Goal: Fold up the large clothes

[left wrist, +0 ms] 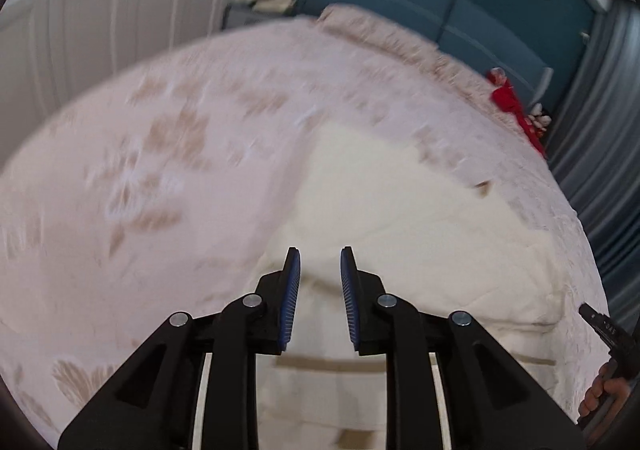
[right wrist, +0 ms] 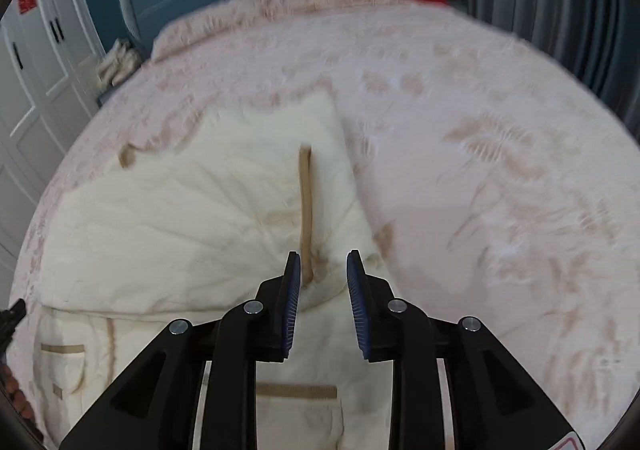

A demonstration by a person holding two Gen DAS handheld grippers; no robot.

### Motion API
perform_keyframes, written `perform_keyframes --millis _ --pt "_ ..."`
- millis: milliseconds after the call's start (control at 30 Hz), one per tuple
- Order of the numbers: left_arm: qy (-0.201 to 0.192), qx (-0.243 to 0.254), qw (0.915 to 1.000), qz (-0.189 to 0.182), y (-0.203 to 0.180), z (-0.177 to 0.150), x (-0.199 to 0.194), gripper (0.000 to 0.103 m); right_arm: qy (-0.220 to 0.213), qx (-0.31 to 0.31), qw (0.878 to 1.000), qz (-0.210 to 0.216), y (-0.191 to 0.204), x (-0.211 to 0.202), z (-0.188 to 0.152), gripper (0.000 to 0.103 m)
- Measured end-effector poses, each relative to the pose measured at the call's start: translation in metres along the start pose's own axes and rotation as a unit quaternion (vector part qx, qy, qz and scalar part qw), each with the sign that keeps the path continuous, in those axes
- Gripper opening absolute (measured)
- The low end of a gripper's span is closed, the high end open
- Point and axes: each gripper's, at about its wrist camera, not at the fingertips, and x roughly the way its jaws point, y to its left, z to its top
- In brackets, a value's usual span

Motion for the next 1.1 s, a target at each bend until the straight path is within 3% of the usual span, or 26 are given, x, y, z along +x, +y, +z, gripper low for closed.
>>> perform_keyframes --millis 133,300,400,833,1100 --pt "0.013 0.041 0.9985 -0.034 -0.055 0.008 0.029 0.021 -0.012 -0.014 0.999 0.042 0.04 -0.009 0.006 0.025" --pt "0.049 0.077 0.9957 -0.013 -0.086 -0.014 0.082 0.021 0.021 -0.049 0.997 0.054 0.089 0.028 -0.004 0.024" --pt "0.069 0.066 0.9954 -0.011 -0.082 -0.027 0.102 0.021 0.036 -0.056 0.997 0.04 0.1 0.047 -0.019 0.024" --pt "0.048 0.098 0.994 0.005 -0.083 -0.055 0.117 0.021 0.013 -0.096 0.995 0.006 0.107 0.072 -0.046 0.023" --pt "0.04 0.096 0.9945 0.0 -0.082 -0.056 0.118 0.021 0.005 -0.085 0.996 0.016 0.104 0.073 -0.051 0.023"
